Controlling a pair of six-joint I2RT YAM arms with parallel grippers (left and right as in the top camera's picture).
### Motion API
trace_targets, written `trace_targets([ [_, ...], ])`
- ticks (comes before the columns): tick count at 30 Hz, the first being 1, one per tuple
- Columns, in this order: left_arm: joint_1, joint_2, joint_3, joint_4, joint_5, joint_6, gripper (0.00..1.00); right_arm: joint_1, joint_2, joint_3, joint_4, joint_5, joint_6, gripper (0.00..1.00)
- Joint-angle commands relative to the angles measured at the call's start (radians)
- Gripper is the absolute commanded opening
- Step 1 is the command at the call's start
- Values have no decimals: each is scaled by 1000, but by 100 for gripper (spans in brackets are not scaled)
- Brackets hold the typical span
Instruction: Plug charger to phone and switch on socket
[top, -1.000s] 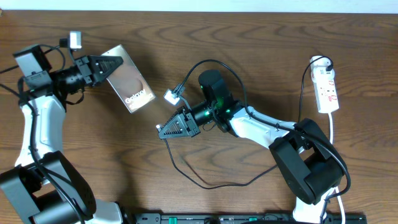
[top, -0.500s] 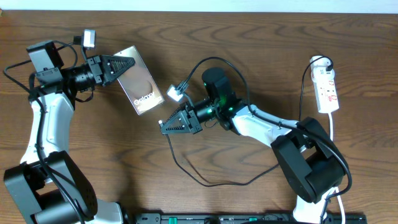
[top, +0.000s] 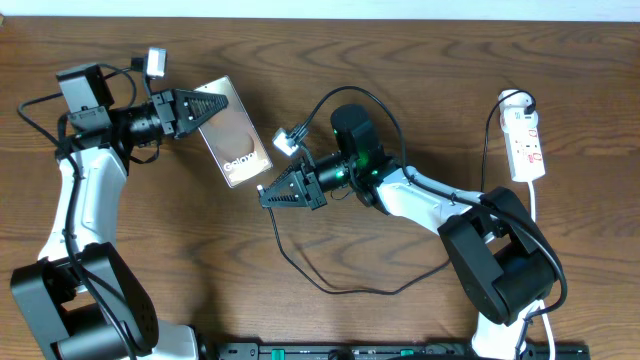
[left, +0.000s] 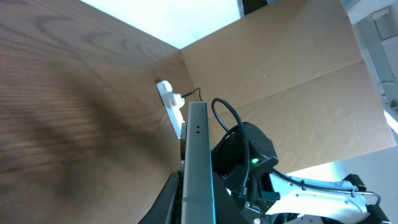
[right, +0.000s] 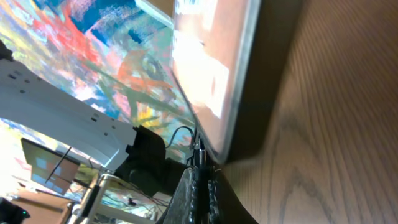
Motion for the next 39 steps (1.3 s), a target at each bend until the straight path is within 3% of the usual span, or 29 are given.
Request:
trace_targets([
  [1,-1,-23,11,-1,53,24,8,-3,6,2,13,-14,-19,1],
  [39,-40,-23,11,-1,54,58,8,6,6,2,48,-6,-23,1],
])
